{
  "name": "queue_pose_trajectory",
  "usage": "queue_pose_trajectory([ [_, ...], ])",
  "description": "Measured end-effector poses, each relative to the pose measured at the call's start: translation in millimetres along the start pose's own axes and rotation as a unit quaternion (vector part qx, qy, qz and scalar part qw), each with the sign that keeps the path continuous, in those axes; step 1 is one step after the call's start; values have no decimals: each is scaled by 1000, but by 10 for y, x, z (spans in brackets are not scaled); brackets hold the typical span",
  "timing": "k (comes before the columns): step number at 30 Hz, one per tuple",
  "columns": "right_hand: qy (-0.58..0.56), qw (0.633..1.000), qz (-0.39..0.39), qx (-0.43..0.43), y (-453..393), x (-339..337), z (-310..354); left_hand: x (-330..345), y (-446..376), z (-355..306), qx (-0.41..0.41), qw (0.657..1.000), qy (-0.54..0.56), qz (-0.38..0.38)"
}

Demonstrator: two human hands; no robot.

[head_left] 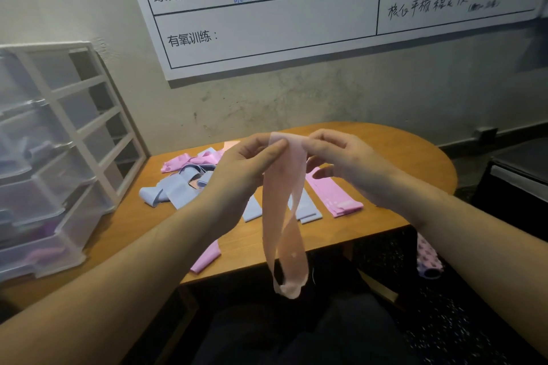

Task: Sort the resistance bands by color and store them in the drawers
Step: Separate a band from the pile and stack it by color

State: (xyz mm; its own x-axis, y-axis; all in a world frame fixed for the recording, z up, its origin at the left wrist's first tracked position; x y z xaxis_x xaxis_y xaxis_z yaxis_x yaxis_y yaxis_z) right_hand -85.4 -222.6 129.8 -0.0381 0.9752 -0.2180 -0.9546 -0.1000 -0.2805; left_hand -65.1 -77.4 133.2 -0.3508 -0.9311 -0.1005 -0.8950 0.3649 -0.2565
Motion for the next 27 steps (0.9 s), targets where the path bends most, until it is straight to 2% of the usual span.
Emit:
queue_pose_trajectory([
  [3, 12, 999, -26, -19, -7, -68, 23, 36, -22, 33, 1, 1000, -12, -10],
  [8, -75, 997, -32, -9, -18, -89, 39, 43, -79, 87, 3, 999, 14, -35],
  [11, -112, 993, -39, -11, -51, -114, 63, 224, -127, 237, -41, 998, 29, 36],
  [14, -145, 988, -61, -11, -98, -176, 63, 493, -107, 365, -60, 989, -24, 135],
  [22, -200, 973, -111, 37, -133, -365, -297, 486, -170, 640, -98, 989, -86, 73],
  [25, -147, 977, -142, 65, -109, -390, -516, 485, -174, 626, -76, 995, -49, 51],
  [27, -76, 983, -164, 35, -41, -409, -558, 424, -191, 616, -69, 997, -14, 21],
])
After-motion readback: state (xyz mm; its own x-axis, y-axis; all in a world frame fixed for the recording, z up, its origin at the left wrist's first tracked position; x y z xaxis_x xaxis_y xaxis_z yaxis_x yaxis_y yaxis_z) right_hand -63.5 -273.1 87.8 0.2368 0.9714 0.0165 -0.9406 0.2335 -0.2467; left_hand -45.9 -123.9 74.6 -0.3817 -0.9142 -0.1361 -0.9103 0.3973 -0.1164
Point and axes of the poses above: each hand's wrist, its own y-axis away from the middle knuckle, its own x-axis out of the palm, z = x × y, the point moved 10 cm from there along -y, towards the middle knuckle, and after that the axes turned 1 degree about -y, right-handed, at the moved point
